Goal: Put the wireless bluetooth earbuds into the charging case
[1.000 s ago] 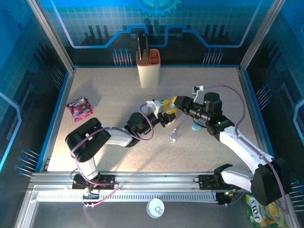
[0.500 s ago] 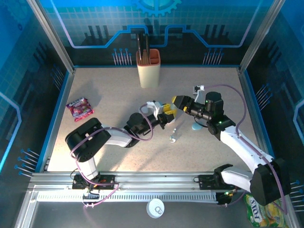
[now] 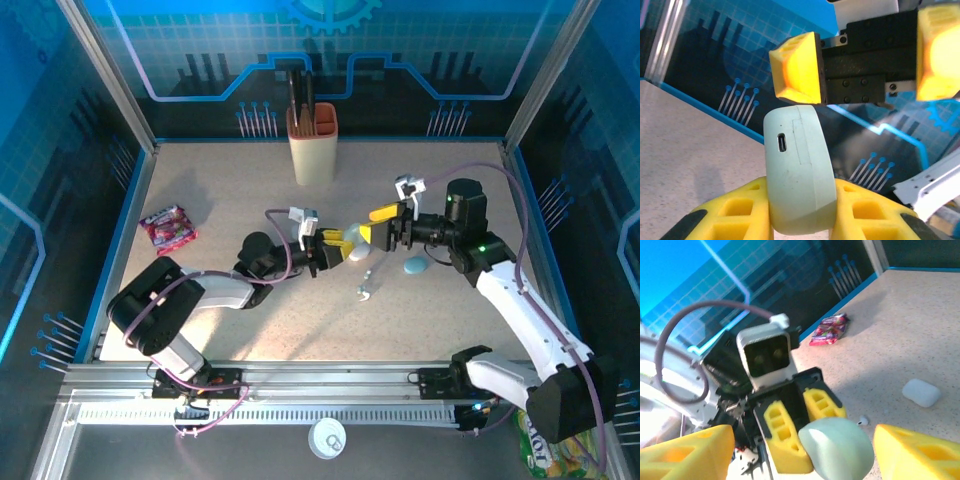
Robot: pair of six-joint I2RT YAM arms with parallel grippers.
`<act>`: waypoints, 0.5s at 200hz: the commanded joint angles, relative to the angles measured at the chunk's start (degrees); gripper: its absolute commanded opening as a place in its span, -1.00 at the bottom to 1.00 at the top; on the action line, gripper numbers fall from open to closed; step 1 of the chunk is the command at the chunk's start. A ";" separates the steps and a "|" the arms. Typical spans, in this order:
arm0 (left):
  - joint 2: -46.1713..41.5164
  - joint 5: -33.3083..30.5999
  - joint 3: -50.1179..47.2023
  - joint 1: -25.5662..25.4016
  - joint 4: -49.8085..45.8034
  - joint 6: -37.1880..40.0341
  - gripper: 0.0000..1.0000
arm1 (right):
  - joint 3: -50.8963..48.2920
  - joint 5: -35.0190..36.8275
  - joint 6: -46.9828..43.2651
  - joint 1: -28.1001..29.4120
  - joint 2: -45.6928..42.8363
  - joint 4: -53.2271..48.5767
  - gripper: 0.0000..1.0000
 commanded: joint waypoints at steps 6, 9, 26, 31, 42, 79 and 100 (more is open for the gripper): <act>-1.92 6.03 -0.05 1.07 2.79 -7.20 -0.62 | 0.33 -8.36 -3.67 -0.12 0.94 -1.94 0.38; -1.94 6.26 0.10 1.05 2.79 -7.73 -0.62 | 0.35 -8.44 -3.47 -0.11 1.05 -1.93 0.39; -2.37 7.24 0.66 1.26 2.86 -10.41 -0.62 | 0.44 -8.25 -3.78 0.01 1.65 -2.28 0.37; -2.44 7.38 0.85 1.32 2.80 -11.30 -0.63 | 0.36 -8.40 -3.88 0.01 1.75 -2.28 0.35; -2.64 7.88 1.23 1.44 2.84 -12.89 -0.64 | 0.22 -8.73 -4.06 0.11 2.10 -2.16 0.31; -3.65 9.75 2.03 1.57 2.79 -15.04 -0.66 | 0.09 -9.17 -3.81 0.31 4.10 -1.93 0.22; -3.92 10.27 2.18 1.51 2.77 -15.49 -0.68 | 0.30 -9.52 -3.35 0.60 4.99 -1.75 0.17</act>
